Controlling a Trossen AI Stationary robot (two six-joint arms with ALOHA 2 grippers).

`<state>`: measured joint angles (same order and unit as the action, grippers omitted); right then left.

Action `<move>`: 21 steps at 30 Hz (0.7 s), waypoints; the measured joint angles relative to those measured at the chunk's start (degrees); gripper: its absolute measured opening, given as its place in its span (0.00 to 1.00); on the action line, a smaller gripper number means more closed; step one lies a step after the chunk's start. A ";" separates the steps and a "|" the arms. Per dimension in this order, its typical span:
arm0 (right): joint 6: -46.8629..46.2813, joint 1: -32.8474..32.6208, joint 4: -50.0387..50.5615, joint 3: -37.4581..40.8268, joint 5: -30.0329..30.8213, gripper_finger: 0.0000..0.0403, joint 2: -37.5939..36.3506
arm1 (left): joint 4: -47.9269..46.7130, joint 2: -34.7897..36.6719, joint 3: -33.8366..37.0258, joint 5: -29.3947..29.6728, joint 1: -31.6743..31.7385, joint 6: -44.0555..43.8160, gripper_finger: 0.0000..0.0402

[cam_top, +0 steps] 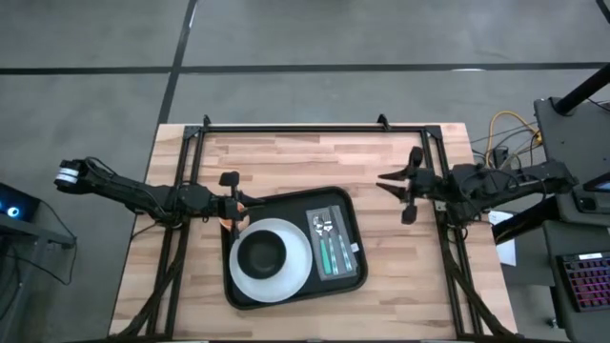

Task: Set up tray
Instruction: Return to Home Position

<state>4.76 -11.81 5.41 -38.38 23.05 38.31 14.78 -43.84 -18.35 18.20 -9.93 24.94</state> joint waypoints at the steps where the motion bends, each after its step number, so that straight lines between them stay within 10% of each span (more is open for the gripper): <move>1: 0.73 0.00 0.16 0.95 -0.02 0.20 -1.07 | 0.01 0.01 0.00 0.02 0.00 0.01 0.11; 21: 5.11 0.11 -15.37 22.77 0.48 0.17 -26.72 | 4.42 0.01 0.00 -0.02 0.00 -1.71 0.11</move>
<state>9.87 -11.70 -9.96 -15.61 23.53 11.59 19.19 -43.83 -18.35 18.17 -9.93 23.23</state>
